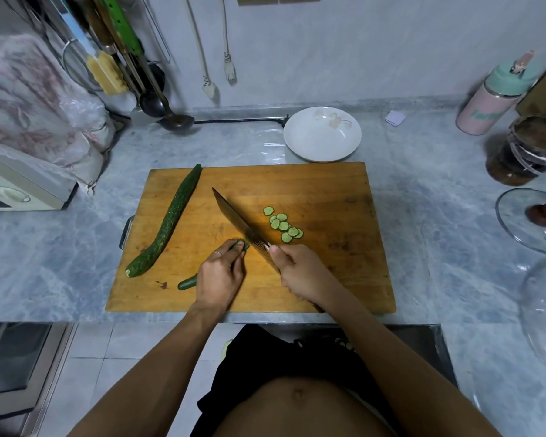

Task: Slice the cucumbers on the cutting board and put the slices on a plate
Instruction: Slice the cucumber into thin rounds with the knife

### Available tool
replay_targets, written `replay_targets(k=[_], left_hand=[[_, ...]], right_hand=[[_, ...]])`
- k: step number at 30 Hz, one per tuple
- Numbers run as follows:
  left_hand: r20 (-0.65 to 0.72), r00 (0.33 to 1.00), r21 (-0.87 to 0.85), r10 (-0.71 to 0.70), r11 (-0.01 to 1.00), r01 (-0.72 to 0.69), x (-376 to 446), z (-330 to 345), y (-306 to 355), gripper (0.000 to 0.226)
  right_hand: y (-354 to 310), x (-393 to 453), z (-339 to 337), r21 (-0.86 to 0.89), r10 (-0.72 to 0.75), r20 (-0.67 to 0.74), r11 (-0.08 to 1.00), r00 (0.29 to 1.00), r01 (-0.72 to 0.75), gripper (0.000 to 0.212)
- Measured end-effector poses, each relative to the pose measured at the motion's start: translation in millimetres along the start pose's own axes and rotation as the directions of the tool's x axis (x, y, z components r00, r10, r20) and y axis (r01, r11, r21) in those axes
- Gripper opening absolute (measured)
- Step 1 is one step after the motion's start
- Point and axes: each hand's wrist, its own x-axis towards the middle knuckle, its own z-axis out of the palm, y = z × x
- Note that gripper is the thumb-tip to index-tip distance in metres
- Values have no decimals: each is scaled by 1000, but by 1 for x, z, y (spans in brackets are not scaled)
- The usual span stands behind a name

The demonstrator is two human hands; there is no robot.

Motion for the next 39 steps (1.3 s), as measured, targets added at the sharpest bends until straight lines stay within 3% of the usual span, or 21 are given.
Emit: replay_targets(k=[10, 22, 39], left_hand=[[35, 998, -16, -48, 999, 49, 0, -2, 0, 34], [24, 997, -51, -75, 996, 76, -1, 0, -1, 28], [49, 998, -5, -49, 999, 50, 0, -2, -2, 29]], right_hand=[[5, -25, -14, -52, -78, 52, 995, 996, 81, 47], [2, -33, -3, -48, -145, 48, 988, 988, 147, 40], [-6, 5, 15, -66, -81, 23, 994, 996, 82, 44]])
